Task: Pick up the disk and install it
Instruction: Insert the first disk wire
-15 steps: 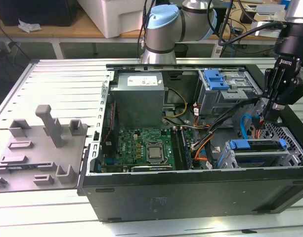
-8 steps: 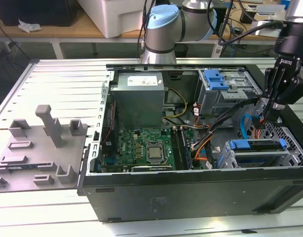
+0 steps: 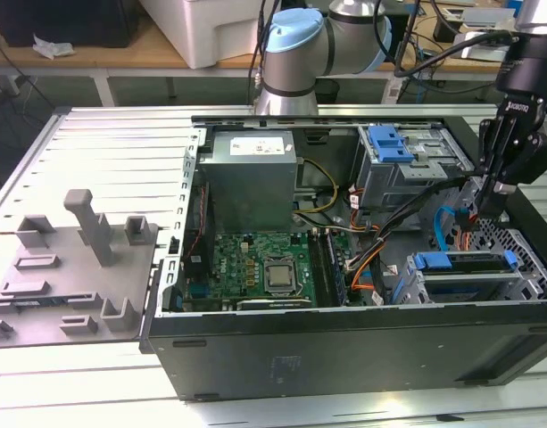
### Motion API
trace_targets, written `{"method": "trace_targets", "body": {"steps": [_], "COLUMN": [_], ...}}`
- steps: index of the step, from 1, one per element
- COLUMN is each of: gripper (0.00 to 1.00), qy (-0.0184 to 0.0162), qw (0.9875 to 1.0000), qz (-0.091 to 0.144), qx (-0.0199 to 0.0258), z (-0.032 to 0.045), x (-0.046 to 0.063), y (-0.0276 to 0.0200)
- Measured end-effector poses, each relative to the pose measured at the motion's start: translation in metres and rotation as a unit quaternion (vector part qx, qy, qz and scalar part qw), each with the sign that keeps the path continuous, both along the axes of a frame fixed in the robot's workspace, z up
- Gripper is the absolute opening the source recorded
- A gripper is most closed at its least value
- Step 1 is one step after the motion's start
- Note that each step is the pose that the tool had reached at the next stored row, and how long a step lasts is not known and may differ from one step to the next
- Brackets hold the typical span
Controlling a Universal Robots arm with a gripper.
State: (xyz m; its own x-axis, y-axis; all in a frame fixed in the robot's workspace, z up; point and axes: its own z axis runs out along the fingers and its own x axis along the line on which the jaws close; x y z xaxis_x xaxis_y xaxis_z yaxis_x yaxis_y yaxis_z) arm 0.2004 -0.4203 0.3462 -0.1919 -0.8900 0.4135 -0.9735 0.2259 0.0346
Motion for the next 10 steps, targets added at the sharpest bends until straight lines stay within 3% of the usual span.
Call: {"method": "trace_targets", "body": {"steps": [5,9,10], "gripper": [0.18,0.18,0.18], "qy": [0.0,-0.0001,-0.0001], "qw": [0.9999,1.0,1.0], "qz": [0.0,0.002,0.005], "qx": [-0.0106,-0.0089,-0.0061], "z": [0.0052,0.0055,0.0058], "x": [-0.013,-0.019,-0.02], "y": [0.0019,-0.0024,-0.0039]}}
